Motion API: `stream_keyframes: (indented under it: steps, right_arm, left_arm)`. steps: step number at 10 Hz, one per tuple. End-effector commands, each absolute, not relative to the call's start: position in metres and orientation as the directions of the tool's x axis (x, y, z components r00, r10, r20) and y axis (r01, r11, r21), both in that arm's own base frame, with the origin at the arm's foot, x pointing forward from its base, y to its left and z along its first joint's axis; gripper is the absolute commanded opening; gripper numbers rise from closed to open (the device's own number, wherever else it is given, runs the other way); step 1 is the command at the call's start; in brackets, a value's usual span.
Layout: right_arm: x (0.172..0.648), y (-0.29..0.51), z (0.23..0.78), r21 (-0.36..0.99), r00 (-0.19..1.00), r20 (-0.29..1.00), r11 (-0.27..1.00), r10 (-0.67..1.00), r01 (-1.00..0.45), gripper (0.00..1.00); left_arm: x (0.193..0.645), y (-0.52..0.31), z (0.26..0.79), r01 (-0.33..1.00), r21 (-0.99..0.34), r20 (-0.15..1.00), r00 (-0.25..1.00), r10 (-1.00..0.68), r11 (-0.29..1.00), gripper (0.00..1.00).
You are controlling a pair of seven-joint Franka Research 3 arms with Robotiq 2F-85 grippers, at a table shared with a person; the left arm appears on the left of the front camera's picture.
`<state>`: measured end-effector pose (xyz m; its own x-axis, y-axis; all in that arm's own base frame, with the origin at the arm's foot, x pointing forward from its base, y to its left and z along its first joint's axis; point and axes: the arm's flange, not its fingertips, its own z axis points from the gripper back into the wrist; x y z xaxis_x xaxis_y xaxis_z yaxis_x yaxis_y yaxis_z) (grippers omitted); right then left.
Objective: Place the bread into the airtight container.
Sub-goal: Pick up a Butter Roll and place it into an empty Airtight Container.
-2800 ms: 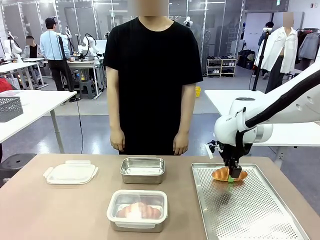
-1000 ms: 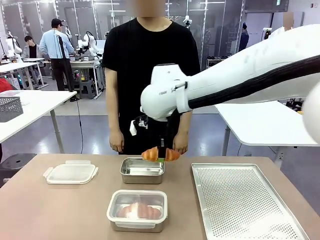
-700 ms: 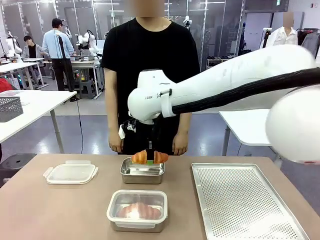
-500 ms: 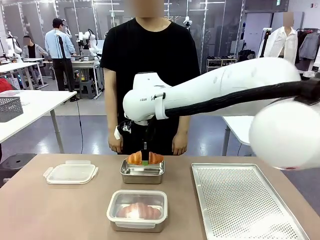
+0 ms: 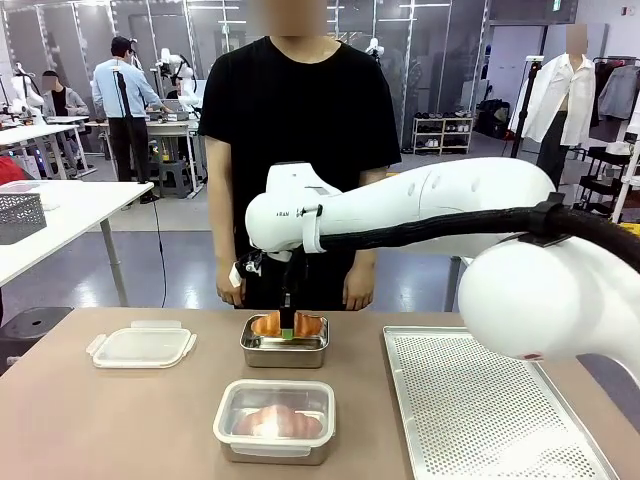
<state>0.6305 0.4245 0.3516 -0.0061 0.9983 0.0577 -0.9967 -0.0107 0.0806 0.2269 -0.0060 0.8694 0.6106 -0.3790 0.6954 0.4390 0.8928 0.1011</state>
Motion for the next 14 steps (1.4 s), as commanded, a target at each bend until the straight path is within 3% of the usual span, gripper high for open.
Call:
stream_keyframes:
  steps: [1, 2, 3, 5, 6, 14]
  right_arm:
    - [0.650, 0.436, 0.355, 0.083, 0.025, 0.045, 0.021, 0.999, -0.996, 0.44]
    - [0.653, 0.436, 0.352, 0.093, 0.036, 0.049, 0.031, 0.998, -0.995, 0.44]
    - [0.655, 0.435, 0.352, 0.087, 0.040, 0.046, 0.036, 0.998, -0.996, 0.55]
    - [0.657, 0.434, 0.352, 0.087, 0.049, 0.045, 0.045, 0.998, -0.995, 0.91]
    - [0.655, 0.433, 0.353, 0.087, 0.047, 0.044, 0.043, 0.998, -0.995, 1.00]
    - [0.645, 0.427, 0.352, 0.086, 0.020, 0.068, 0.014, 0.997, -0.996, 1.00]
  left_arm:
    - [0.226, -0.005, 0.870, 0.439, 0.101, 0.696, 0.610, -0.379, 0.893, 1.00]
    - [0.226, -0.005, 0.870, 0.439, 0.101, 0.696, 0.610, -0.379, 0.893, 1.00]
    - [0.226, -0.005, 0.870, 0.439, 0.101, 0.696, 0.610, -0.379, 0.893, 1.00]
    - [0.226, -0.005, 0.870, 0.439, 0.101, 0.696, 0.610, -0.379, 0.893, 1.00]
    - [0.226, -0.005, 0.870, 0.439, 0.101, 0.696, 0.610, -0.379, 0.893, 1.00]
    - [0.226, -0.005, 0.870, 0.439, 0.101, 0.696, 0.610, -0.379, 0.893, 1.00]
